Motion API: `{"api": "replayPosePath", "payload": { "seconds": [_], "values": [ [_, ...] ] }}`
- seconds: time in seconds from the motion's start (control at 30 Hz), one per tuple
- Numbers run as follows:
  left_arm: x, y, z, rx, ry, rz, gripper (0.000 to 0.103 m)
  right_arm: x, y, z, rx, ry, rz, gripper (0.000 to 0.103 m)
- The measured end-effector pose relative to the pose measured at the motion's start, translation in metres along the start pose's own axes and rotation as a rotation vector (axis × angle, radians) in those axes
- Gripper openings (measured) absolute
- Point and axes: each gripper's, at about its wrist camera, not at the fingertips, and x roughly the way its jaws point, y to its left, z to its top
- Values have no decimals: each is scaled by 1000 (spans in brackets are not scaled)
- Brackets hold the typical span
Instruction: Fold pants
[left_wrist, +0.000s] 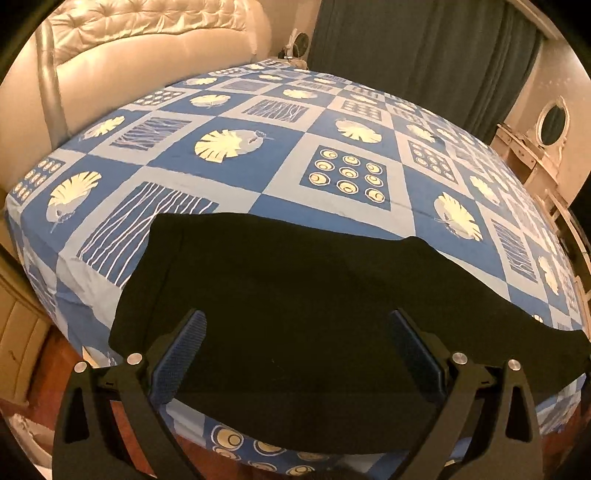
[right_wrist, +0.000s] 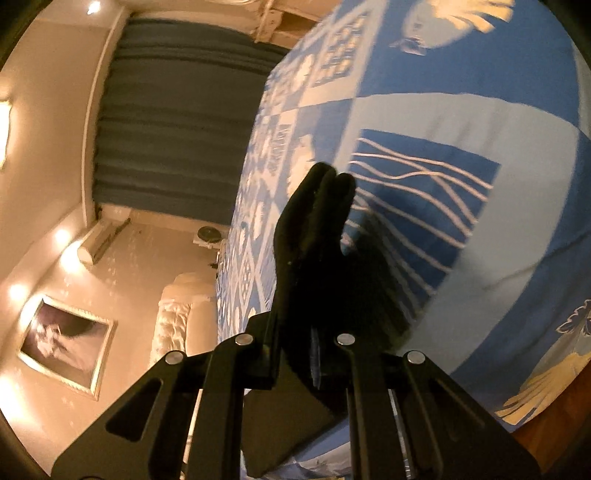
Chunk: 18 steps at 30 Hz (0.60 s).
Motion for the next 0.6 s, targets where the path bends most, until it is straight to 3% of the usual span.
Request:
{"api": "replayPosePath", "payload": {
  "seconds": [0.3, 0.6],
  "values": [
    [5, -4, -2, 13, 15, 19, 99, 24, 78, -33, -257, 88, -12, 12],
    [5, -7, -3, 25, 19, 16, 99, 75, 140, -99, -498, 209, -38, 12]
  ]
}}
